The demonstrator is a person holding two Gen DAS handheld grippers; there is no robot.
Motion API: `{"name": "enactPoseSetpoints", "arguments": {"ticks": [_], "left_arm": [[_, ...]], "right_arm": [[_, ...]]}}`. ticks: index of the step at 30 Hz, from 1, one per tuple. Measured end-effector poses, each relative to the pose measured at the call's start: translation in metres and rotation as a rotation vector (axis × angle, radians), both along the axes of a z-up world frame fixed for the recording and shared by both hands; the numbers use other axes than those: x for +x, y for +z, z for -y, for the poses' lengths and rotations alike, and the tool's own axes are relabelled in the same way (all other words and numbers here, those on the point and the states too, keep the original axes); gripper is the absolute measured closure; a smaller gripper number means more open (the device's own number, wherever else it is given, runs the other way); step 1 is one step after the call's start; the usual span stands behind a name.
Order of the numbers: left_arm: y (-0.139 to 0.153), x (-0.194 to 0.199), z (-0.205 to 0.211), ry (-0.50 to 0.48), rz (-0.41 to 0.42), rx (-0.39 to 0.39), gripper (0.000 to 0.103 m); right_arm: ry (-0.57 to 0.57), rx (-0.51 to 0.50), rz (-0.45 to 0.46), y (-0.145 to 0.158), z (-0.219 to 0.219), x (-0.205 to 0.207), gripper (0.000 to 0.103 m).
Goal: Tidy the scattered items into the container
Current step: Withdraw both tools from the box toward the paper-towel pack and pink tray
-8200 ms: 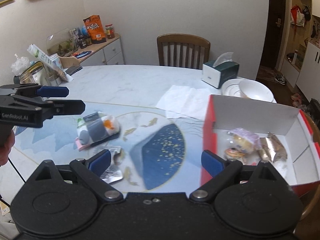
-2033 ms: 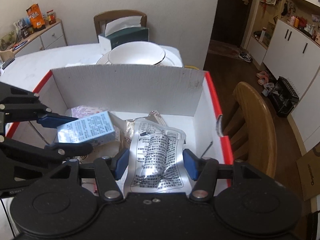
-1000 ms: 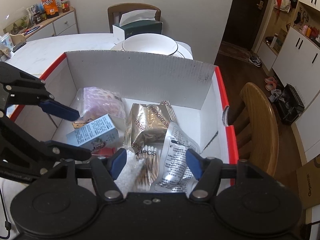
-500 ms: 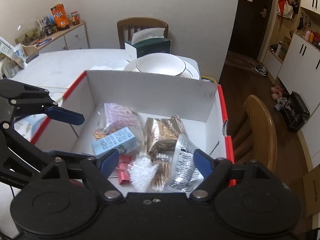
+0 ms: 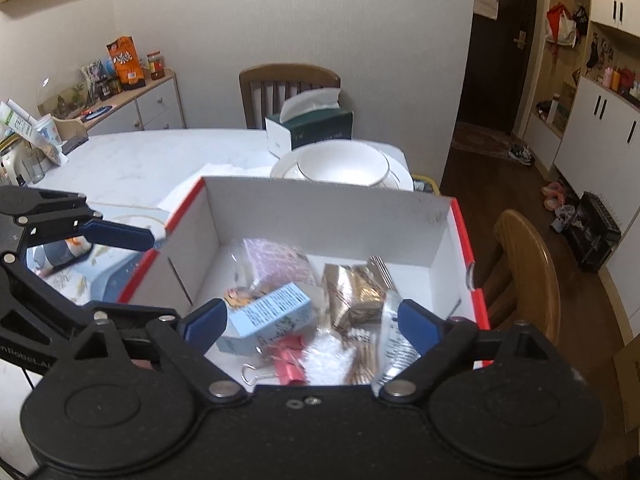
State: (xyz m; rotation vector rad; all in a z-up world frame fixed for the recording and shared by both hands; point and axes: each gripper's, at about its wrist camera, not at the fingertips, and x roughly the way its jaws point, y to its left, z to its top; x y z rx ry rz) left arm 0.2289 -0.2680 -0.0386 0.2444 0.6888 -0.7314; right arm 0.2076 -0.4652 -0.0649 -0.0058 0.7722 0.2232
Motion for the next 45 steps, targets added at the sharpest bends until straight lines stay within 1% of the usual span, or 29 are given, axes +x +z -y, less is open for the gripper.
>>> {"name": "enactPoseSetpoints", "arguments": {"ticks": [2, 7, 10, 17, 21, 23, 24, 26, 34, 40, 45], "left_arm": [[0.001, -0.002, -0.011, 0.005, 0.004, -0.01, 0.024], [0.004, -0.008, -0.04, 0.01, 0.023, -0.023, 0.023], [0.005, -0.01, -0.062, 0.02, 0.022, -0.039, 0.02], [0.005, -0.014, -0.113, 0.044, 0.032, -0.043, 0.02], [0.001, -0.014, -0.143, 0.058, 0.021, -0.047, 0.019], [-0.001, -0.015, -0.158, 0.066, 0.017, -0.048, 0.013], [-0.002, -0.015, -0.165, 0.071, 0.019, -0.047, 0.012], [-0.005, -0.016, -0.18, 0.08, 0.019, -0.045, 0.003], [-0.014, -0.015, -0.24, 0.141, 0.012, -0.055, 0.003], [-0.023, -0.018, -0.283, 0.19, 0.027, -0.041, 0.003], [-0.035, -0.016, -0.314, 0.233, 0.006, -0.033, 0.003]], "right_arm": [[-0.003, 0.009, 0.011, 0.004, -0.008, -0.002, 0.01], [-0.006, 0.022, 0.023, 0.01, -0.037, -0.004, 0.008], [-0.003, 0.024, 0.031, 0.014, -0.057, -0.003, 0.006], [-0.003, 0.034, 0.038, 0.021, -0.105, 0.003, 0.005], [-0.002, 0.031, 0.037, 0.021, -0.132, 0.005, 0.005], [-0.002, 0.034, 0.031, 0.021, -0.147, 0.007, 0.005], [0.0, 0.033, 0.029, 0.021, -0.155, 0.008, 0.005], [0.008, 0.029, 0.027, 0.02, -0.171, 0.011, 0.005], [0.048, 0.018, 0.013, 0.017, -0.236, 0.026, 0.005], [0.082, -0.001, -0.001, 0.013, -0.281, 0.041, 0.005], [0.09, -0.013, -0.017, 0.008, -0.31, 0.052, 0.005]]}}
